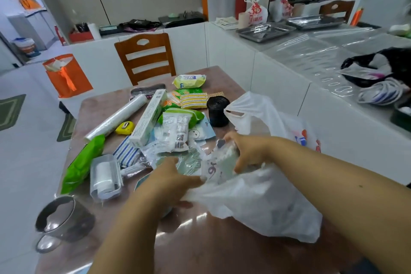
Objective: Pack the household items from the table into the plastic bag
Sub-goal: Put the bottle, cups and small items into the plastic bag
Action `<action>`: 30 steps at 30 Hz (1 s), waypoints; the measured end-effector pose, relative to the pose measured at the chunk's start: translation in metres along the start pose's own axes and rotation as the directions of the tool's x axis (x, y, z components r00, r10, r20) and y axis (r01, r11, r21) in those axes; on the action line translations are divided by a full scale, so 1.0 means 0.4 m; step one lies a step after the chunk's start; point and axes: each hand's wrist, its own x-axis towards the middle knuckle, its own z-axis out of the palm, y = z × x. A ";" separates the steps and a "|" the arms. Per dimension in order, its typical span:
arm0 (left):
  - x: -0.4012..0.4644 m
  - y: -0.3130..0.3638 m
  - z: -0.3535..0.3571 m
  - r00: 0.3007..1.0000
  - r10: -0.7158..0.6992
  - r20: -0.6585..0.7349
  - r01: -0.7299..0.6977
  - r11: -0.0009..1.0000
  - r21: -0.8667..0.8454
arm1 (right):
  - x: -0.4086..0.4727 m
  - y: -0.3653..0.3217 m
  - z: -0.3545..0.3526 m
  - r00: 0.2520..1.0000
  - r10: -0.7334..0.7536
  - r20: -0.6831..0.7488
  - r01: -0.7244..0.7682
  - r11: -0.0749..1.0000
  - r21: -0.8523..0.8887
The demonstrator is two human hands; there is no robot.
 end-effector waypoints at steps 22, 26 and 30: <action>0.016 0.011 0.019 0.817 0.395 -0.420 -0.561 0.713 -0.420 | 0.014 0.002 -0.002 0.988 0.152 -0.028 -0.125 0.894 0.430; 0.012 -0.014 0.026 0.887 0.300 -0.350 -0.442 0.770 -0.461 | 0.020 -0.039 -0.028 0.996 0.050 -0.074 -0.007 0.871 0.492; 0.011 -0.032 0.009 0.914 0.247 -0.322 -0.381 0.798 -0.468 | 0.026 -0.081 -0.018 0.995 -0.031 -0.091 0.071 0.873 0.483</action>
